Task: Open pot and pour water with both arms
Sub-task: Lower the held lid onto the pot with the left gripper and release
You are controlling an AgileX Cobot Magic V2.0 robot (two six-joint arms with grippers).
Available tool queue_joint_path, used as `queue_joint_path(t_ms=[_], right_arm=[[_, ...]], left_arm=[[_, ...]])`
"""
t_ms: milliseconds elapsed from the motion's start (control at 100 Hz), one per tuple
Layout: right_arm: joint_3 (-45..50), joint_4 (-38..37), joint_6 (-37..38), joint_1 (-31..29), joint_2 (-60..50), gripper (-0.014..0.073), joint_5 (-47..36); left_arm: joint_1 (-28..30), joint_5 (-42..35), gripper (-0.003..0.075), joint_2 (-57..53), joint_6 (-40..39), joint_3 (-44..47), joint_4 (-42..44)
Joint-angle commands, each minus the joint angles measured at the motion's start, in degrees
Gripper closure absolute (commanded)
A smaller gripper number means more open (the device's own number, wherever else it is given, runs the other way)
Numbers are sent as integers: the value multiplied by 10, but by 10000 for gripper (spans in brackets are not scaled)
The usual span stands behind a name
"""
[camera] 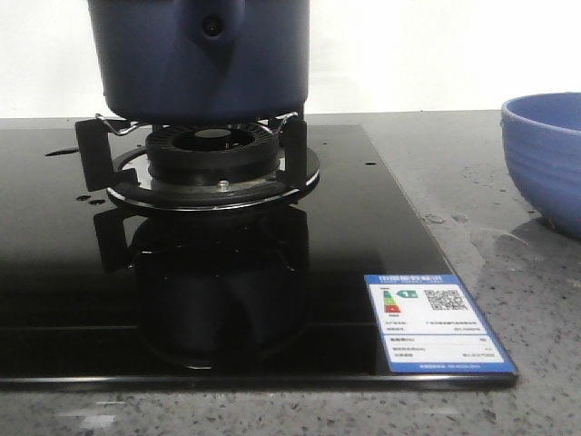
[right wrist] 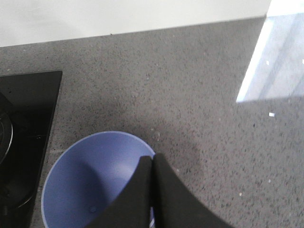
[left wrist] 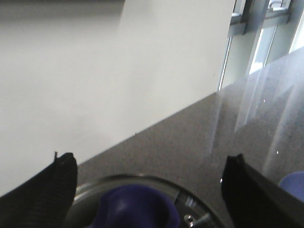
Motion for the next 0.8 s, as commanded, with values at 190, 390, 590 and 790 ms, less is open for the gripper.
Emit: queue_joint_path(t_ms=[190,390,590,790], right_arm=[[141,-10,-29,-4,-131,657,-185],[292,16,-29,-2,-262,663,-282],[364,38,-29,-2,-339,663,-293],[369,38,-29,-2,-371,663,-290]], left_arm=[[-4,-89,635,-225,-17,112,-28],[-4,-109,741,-364,-17,270,-26],[-4,-118,741,-478,-17,404,-26],[-4,-121,741,-583,-17,487,-26]])
